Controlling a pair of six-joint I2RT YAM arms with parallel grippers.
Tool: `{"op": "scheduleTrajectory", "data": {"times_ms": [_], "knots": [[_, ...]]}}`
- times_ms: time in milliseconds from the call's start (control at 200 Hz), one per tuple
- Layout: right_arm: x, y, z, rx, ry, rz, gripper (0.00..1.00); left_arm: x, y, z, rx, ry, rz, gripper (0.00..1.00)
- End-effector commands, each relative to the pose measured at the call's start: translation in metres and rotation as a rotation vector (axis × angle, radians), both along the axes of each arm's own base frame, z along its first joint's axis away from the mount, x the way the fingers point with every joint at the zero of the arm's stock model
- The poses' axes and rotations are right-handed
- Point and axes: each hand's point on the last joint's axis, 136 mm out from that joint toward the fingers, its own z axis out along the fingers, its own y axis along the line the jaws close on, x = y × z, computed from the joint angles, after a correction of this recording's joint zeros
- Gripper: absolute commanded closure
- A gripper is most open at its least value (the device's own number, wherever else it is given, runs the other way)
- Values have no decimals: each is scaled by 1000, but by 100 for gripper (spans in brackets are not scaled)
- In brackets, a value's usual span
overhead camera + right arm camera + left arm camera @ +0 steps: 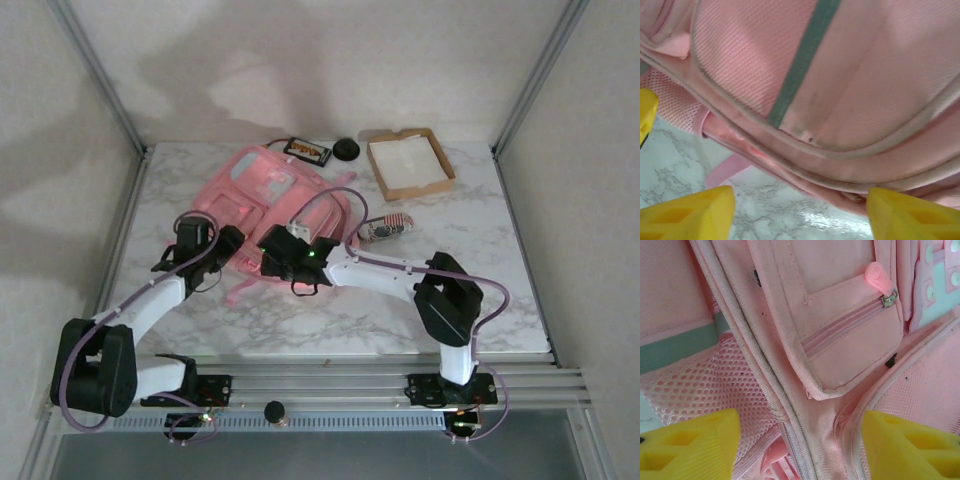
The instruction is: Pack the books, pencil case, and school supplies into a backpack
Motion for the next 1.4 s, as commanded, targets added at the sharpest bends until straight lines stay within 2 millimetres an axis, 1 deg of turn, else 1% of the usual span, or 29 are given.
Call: {"op": "scheduleTrajectory", "data": {"times_ms": [0, 85, 135, 215, 295, 356, 436, 521, 571, 631, 731, 781, 831, 961, 1082, 1197, 1302, 1332, 1347, 1392], "knots": [[12, -32, 8, 54, 10, -88, 25, 3, -9, 5, -74, -41, -16, 35], [16, -34, 4, 95, 34, -89, 21, 3, -10, -2, -77, -25, -16, 35], [21, -30, 3, 115, 39, -76, 21, 4, -10, -6, -88, -17, -10, 36], [34, -22, 5, 166, 26, -61, 23, 5, -14, -6, -118, -20, -10, 39], [46, -21, -2, 196, 43, -60, 28, 6, -15, -5, -124, -26, -2, 42], [53, -20, -5, 215, 52, -58, 33, 5, -14, -9, -119, -13, 4, 43], [59, -17, 2, 225, 34, -49, 37, 3, -14, -13, -122, 4, 11, 44], [62, -12, 12, 238, 21, -32, 54, 1, -12, -15, -123, 6, 25, 46], [61, -10, 19, 261, 14, -29, 64, 0, -15, -17, -143, 8, 26, 46], [62, -9, 30, 306, 3, -26, 71, 2, -21, -16, -166, 9, 15, 46], [67, -12, 52, 371, -26, -41, 93, 6, -21, -20, -173, 28, 36, 48], [69, -13, 63, 417, -35, -42, 98, 7, -19, -21, -178, 30, 55, 50], [70, -12, 71, 461, -34, -32, 100, 9, -21, -23, -191, 31, 57, 52], [72, -11, 89, 524, -39, -19, 100, 13, -22, -29, -207, 53, 74, 59], [72, -5, 106, 589, -42, 13, 100, 18, -24, -21, -248, 34, 101, 61], [69, -4, 103, 593, -18, 27, 100, 22, -29, -10, -276, 6, 122, 63], [71, -3, 104, 597, -26, 34, 100, 23, -34, -10, -317, 9, 150, 67], [71, -4, 103, 593, -22, 32, 100, 22, -34, -12, -337, 20, 164, 69], [71, -3, 103, 593, -21, 33, 100, 24, -36, -8, -355, -1, 165, 71], [72, -4, 100, 591, -17, 32, 100, 26, -38, -4, -392, -21, 172, 75]]}}
